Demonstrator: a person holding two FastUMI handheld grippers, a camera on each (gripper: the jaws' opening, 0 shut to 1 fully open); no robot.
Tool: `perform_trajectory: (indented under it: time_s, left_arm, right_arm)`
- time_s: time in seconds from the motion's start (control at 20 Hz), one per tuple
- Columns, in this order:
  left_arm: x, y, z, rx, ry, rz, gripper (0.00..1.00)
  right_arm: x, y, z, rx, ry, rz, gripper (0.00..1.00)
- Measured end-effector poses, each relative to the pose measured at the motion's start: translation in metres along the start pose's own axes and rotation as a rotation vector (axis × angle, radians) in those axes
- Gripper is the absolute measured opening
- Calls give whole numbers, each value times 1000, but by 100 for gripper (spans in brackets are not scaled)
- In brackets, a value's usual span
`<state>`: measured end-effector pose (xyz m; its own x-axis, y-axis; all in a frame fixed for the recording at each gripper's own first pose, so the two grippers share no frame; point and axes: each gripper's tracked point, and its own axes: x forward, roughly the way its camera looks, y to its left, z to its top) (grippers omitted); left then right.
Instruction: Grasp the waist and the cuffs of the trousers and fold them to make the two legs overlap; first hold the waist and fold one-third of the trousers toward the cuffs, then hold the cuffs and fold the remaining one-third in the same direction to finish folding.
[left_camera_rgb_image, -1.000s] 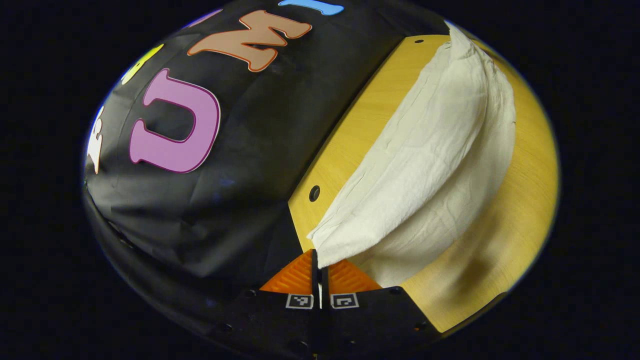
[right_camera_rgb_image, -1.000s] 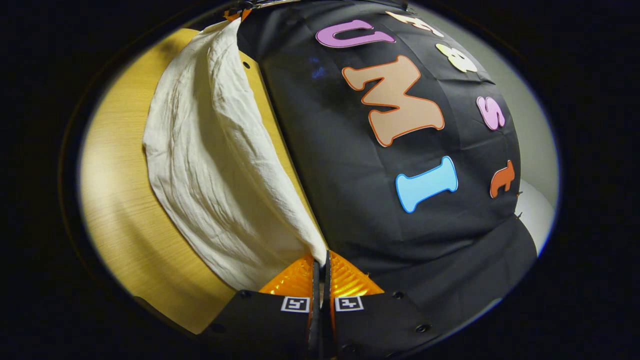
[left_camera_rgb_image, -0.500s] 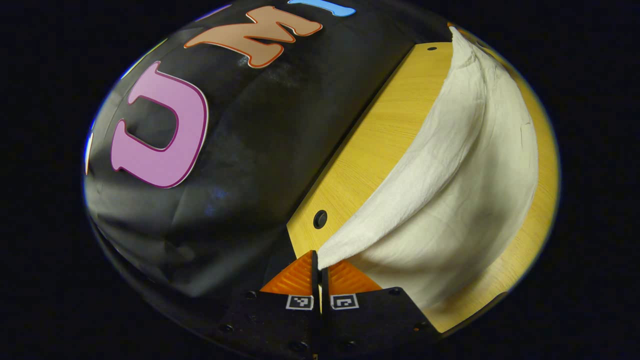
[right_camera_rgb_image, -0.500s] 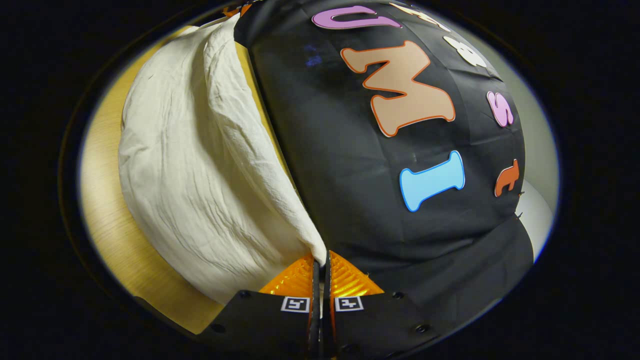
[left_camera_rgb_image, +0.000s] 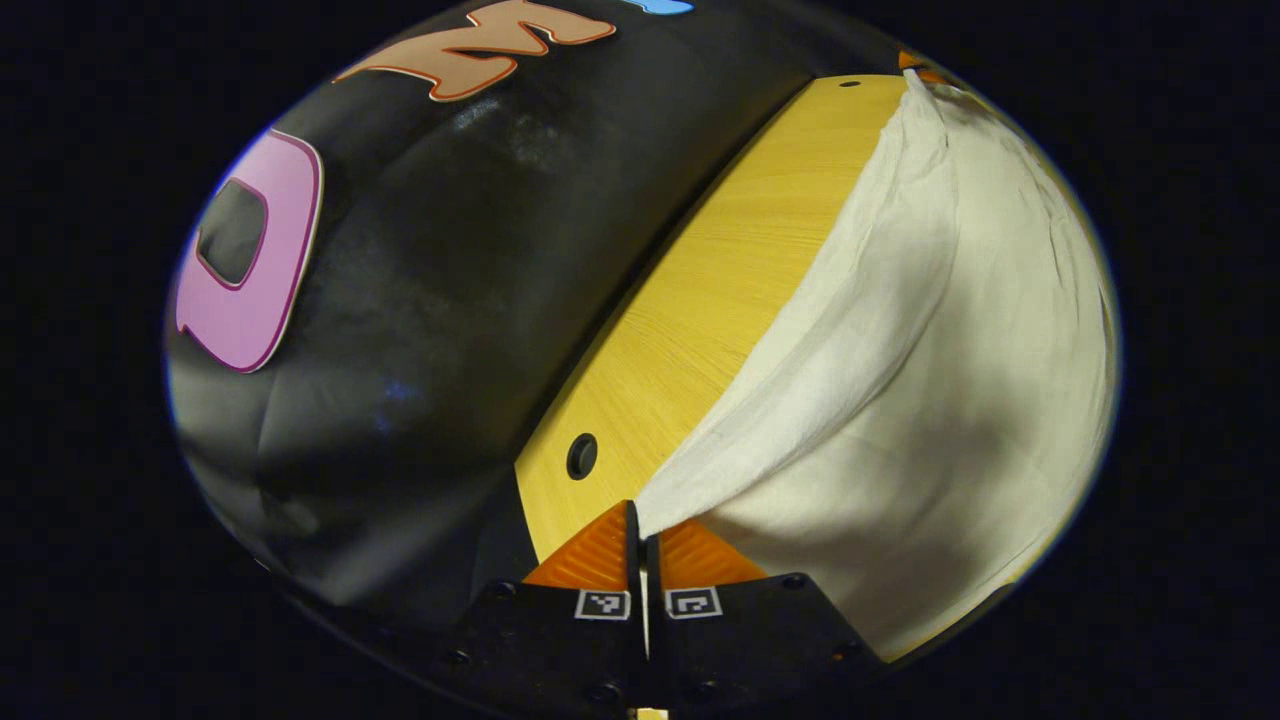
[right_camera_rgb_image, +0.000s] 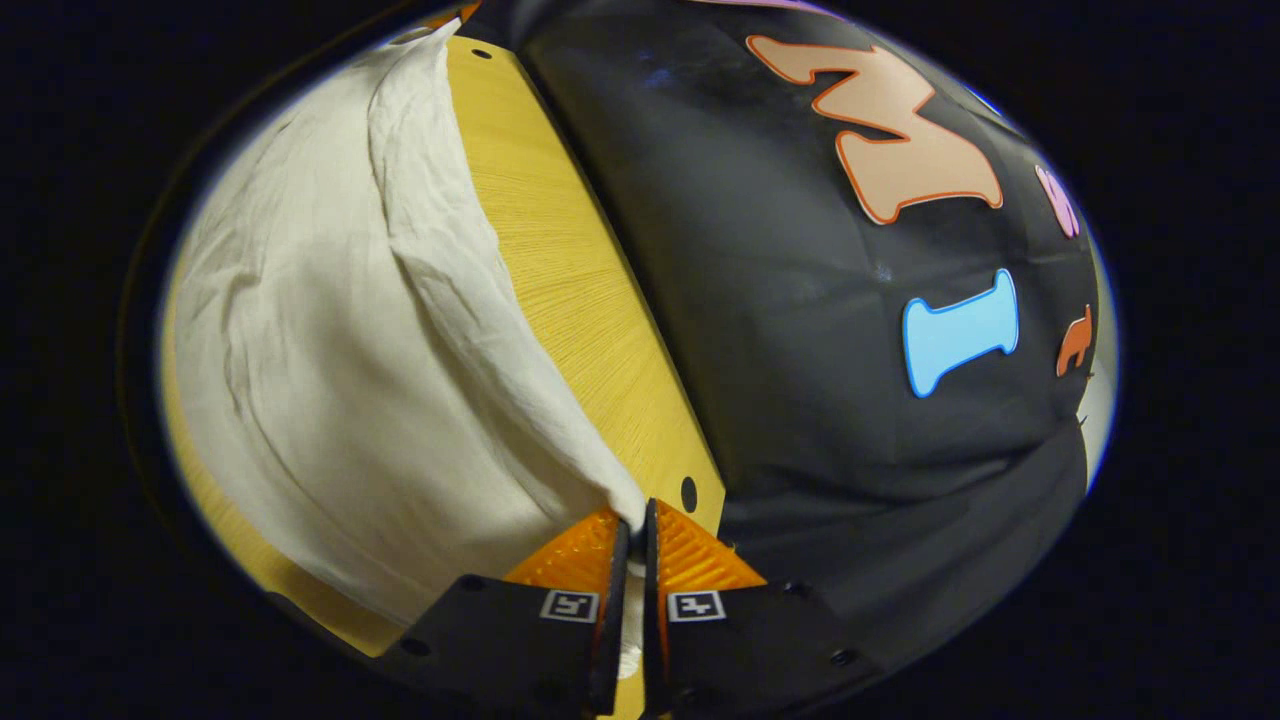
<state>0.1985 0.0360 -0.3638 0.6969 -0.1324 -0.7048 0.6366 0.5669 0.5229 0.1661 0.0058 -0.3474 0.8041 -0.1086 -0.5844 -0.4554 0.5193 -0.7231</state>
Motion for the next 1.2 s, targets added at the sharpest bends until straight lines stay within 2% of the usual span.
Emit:
perform_trajectory:
  time_s: [0.05, 0.1, 0.15, 0.2, 0.25, 0.4, 0.45, 0.5, 0.7, 0.85, 1.05, 1.2]
  left_arm:
    - [0, -3, 1, -15, -5, -7, 27]
    - [-2, -4, 1, -28, -7, -8, 54]
    - [-4, -6, 1, -45, -9, -6, 82]
    - [-11, -5, 5, -61, -11, 5, 87]
    - [-14, -4, 7, -81, -17, 21, 96]
    - [-36, 4, 17, -181, -45, 92, 96]
    - [-45, 4, 23, -226, -57, 107, 100]
    - [-56, 2, 27, -273, -68, 115, 96]
    - [-99, -2, 57, -415, -141, 143, 96]
    - [-126, -10, 86, -519, -215, 123, 96]
    - [-158, -28, 127, -634, -295, 85, 96]
    - [-174, -36, 151, -661, -332, 58, 96]
  right_arm:
    - [-4, -1, 1, 15, -2, 0, 28]
    - [-7, -1, 3, 34, -4, 4, 25]
    - [-11, -1, 6, 53, -10, 12, 50]
    - [-14, 0, 6, 72, -13, 22, 75]
    - [-20, -3, 5, 86, -16, 19, 100]
    - [-35, -6, 1, 172, -38, 18, 98]
    - [-38, -8, -2, 205, -41, 21, 98]
    - [-41, -11, -5, 245, -41, 20, 98]
    - [-56, -20, -25, 465, -35, 35, 98]
    - [-61, -27, -41, 630, -31, 39, 98]
    - [-66, -28, -61, 780, -29, 71, 98]
    - [-71, -31, -75, 926, -33, 96, 98]
